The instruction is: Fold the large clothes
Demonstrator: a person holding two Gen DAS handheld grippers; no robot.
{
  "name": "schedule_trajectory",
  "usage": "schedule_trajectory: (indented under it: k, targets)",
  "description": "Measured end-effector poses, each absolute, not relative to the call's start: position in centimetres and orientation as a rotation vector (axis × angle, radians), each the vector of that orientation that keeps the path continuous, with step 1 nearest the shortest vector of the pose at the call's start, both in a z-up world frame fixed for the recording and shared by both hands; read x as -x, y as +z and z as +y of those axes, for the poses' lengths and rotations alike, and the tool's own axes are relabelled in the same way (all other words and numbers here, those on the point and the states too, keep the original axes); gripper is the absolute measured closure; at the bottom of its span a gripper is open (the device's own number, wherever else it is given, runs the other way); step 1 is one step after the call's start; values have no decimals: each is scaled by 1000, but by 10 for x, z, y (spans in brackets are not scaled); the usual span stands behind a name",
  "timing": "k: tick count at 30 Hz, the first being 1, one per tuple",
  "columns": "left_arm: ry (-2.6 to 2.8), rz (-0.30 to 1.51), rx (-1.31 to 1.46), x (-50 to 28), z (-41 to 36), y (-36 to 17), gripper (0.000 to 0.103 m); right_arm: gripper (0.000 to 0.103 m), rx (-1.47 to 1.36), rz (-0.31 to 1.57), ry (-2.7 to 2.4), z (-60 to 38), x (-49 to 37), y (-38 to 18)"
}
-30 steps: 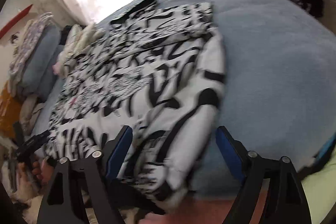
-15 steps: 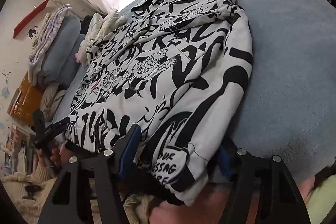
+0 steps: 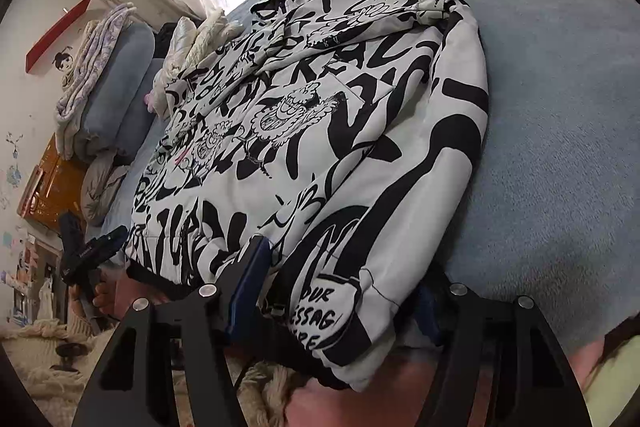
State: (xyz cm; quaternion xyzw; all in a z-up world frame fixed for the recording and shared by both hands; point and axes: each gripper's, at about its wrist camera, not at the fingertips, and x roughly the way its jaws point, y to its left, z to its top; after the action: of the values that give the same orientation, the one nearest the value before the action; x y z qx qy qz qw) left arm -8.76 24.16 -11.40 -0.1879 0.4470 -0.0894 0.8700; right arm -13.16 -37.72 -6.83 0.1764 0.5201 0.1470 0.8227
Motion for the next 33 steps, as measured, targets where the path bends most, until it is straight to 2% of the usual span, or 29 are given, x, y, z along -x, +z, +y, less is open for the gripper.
schedule_trajectory:
  k: [4,7,12,13,14,15,16,17,18,21,23,27,33]
  targets:
    - [-212,960,412,80,242,-123,20,37,-391,1103,329,-377,126,-74]
    - [-243,962,440,68,239,-128,12,37,-410,1097,334,-374,119,-78]
    - [-237,937,394,49,221,-127,11,37,-428,1070,346,-361,100,-79]
    - [-238,931,391,47,218,-126,11,40,-426,1064,345,-358,97,-79]
    - [-238,921,387,44,214,-124,18,43,-425,1056,344,-354,93,-79]
    - [-233,914,382,41,210,-123,34,51,-422,1052,341,-351,90,-78]
    - [-223,912,379,38,207,-122,42,64,-423,1050,332,-349,85,-78]
    - [-202,911,379,37,205,-121,56,73,-431,1053,325,-349,84,-78]
    - [-188,903,398,35,205,-121,71,76,-447,1055,320,-350,82,-78]
    - [-164,889,491,36,209,-121,85,84,-426,1041,296,-346,83,-74]
    - [-145,882,493,39,207,-118,90,89,-397,1020,280,-343,86,-67]
    - [-126,873,488,48,203,-104,95,92,-389,974,265,-347,98,-46]
    - [-172,851,461,73,201,-73,97,92,-338,948,281,-345,122,-9]
